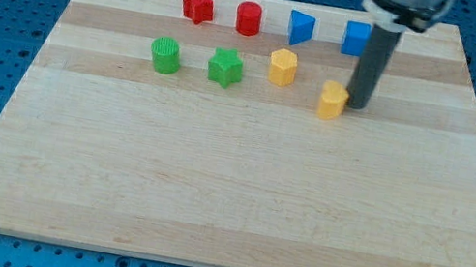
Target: Push the yellow heart bottom of the green circle
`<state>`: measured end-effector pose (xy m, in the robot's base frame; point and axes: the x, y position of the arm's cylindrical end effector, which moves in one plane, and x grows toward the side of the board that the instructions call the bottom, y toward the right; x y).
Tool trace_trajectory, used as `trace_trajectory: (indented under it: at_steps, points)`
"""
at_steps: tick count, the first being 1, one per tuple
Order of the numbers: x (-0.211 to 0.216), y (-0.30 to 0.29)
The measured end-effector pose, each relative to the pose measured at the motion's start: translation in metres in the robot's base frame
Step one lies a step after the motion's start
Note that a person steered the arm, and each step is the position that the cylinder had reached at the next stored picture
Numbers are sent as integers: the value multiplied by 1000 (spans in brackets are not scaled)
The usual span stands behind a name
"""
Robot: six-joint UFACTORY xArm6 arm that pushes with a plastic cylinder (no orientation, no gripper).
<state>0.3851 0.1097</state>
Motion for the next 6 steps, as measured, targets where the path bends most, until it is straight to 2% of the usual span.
trace_trajectory:
  at_steps: [1,2,4,5,6]
  points:
    - [9,-77]
    - [9,-126]
    - [40,-101]
    - [41,-184]
    - [41,-207]
